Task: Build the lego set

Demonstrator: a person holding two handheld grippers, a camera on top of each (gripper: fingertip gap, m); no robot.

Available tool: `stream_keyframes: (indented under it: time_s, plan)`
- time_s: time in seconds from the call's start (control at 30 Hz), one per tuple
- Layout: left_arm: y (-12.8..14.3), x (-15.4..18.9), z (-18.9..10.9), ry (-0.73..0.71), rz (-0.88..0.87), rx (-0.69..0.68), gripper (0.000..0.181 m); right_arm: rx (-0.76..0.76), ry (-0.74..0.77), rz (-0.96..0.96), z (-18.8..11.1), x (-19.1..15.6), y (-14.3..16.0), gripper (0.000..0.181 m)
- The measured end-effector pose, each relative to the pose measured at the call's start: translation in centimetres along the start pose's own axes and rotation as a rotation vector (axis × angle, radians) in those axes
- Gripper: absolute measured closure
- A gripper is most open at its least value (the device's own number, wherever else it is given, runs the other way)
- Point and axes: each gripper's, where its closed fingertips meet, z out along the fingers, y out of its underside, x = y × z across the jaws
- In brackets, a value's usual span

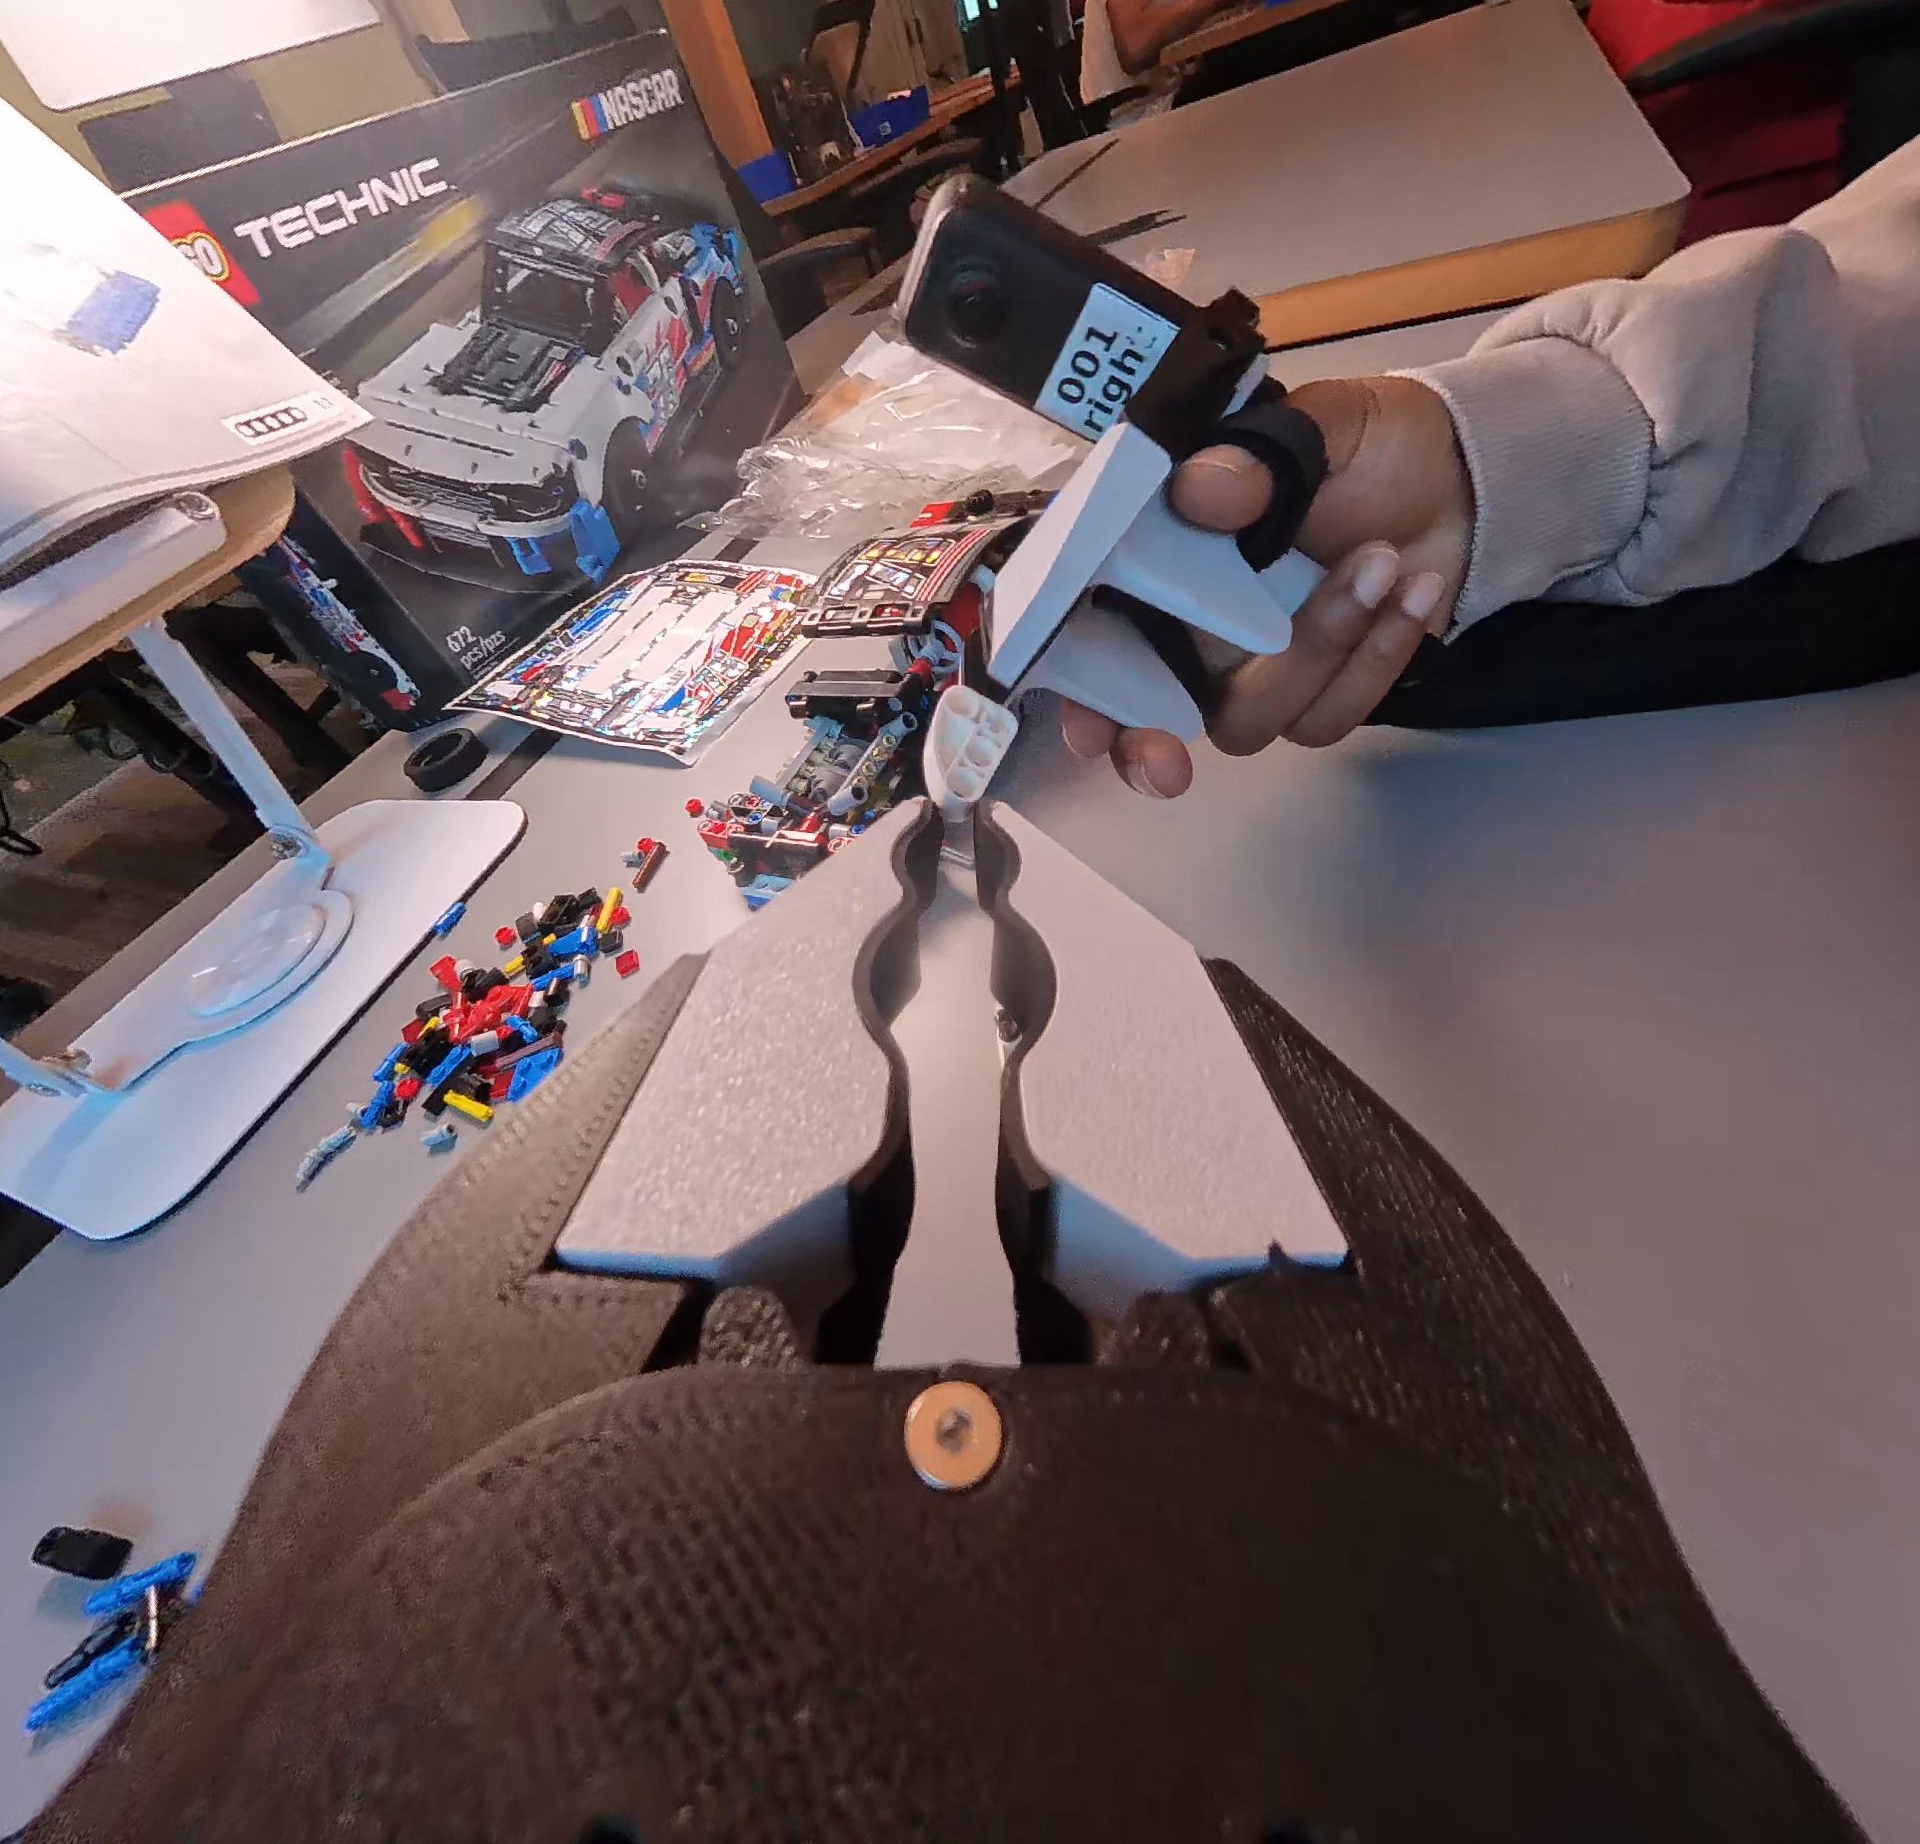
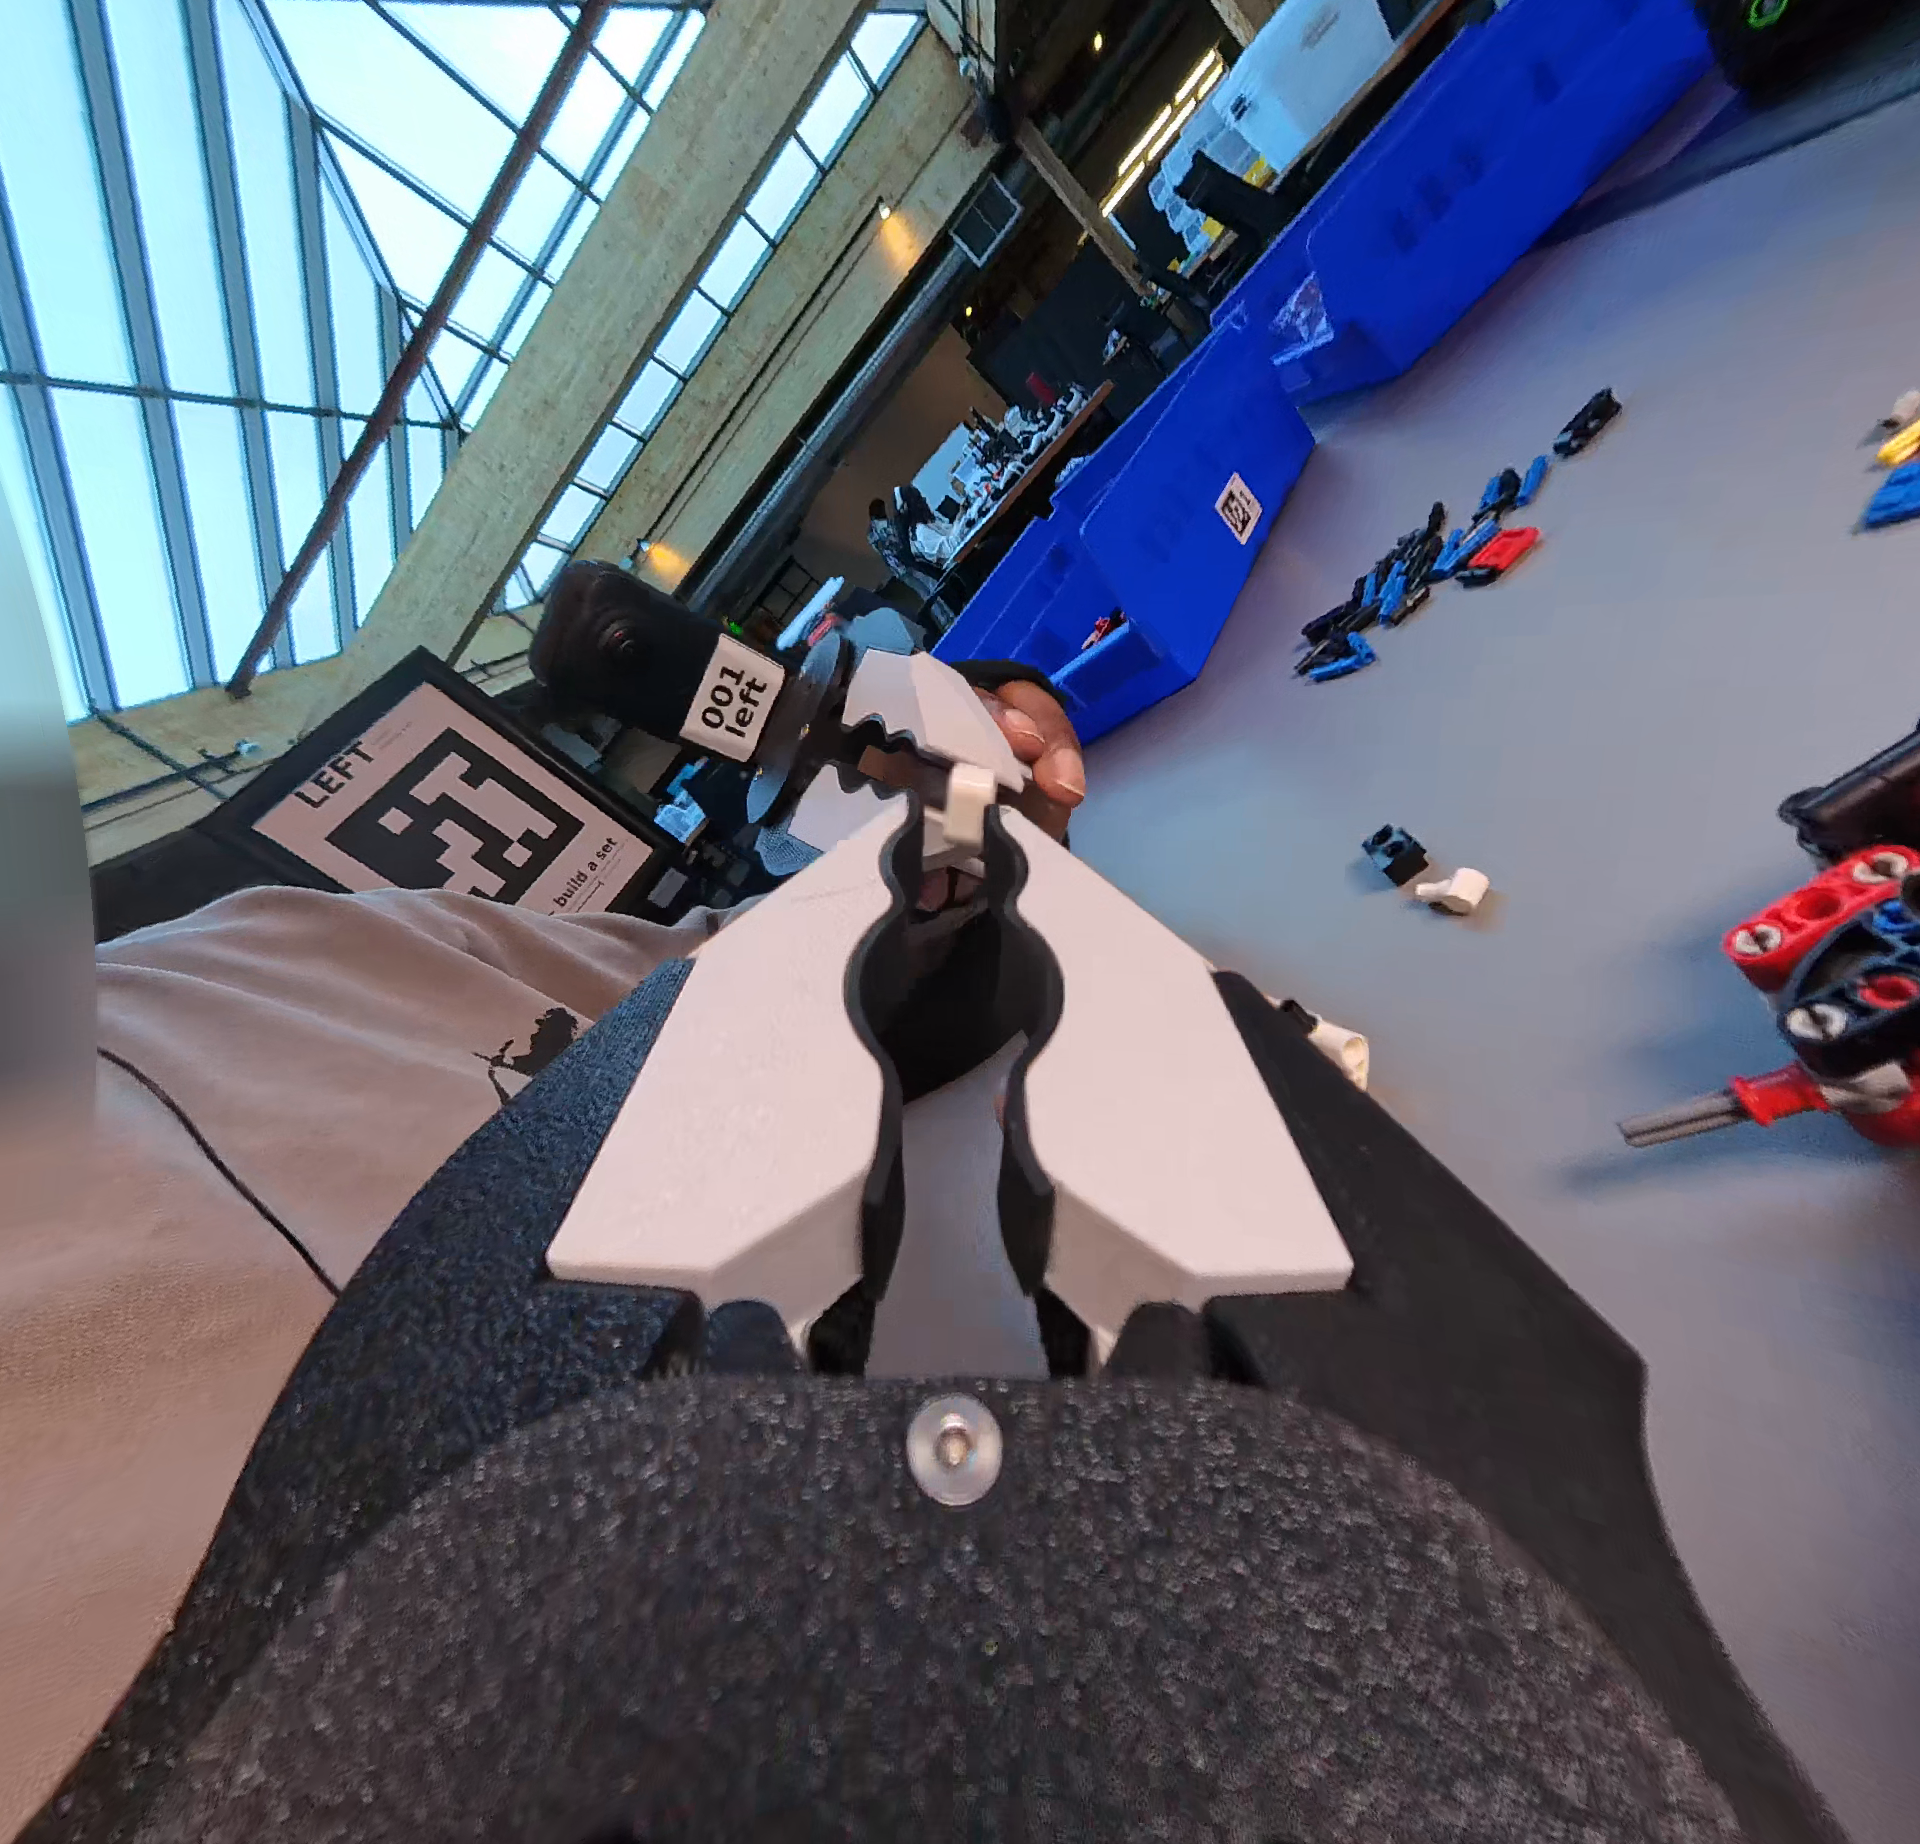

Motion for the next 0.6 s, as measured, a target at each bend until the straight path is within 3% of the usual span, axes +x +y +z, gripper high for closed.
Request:
stream_keyframes:
  time_s: [0.03,0.3,0.37,0.47,0.6]
  plan:
    - [0.0,-0.3,-0.1,-0.009,-0.027,0.005,0.177,0.018,0.003,-0.044,-0.1,-0.2,-0.4,0.172]
    - [-0.7,-0.4,0.0,0.048,-0.234,0.063,0.177,-0.004,0.251,-0.65,0.5,-0.2,-0.6,0.154]
    - [-1.2,0.3,0.1,0.102,-0.299,0.091,0.177,-0.014,0.261,-0.77,0.7,-0.5,-0.4,0.161]
    - [-1.5,1.3,0.2,0.176,-0.348,0.11,0.178,-0.006,0.219,-0.808,0.6,-1.3,-0.3,0.166]
    - [-1.8,2.9,0.2,0.253,-0.314,0.111,0.181,-0.042,0.089,-0.642,0.3,-2.3,0.1,0.166]
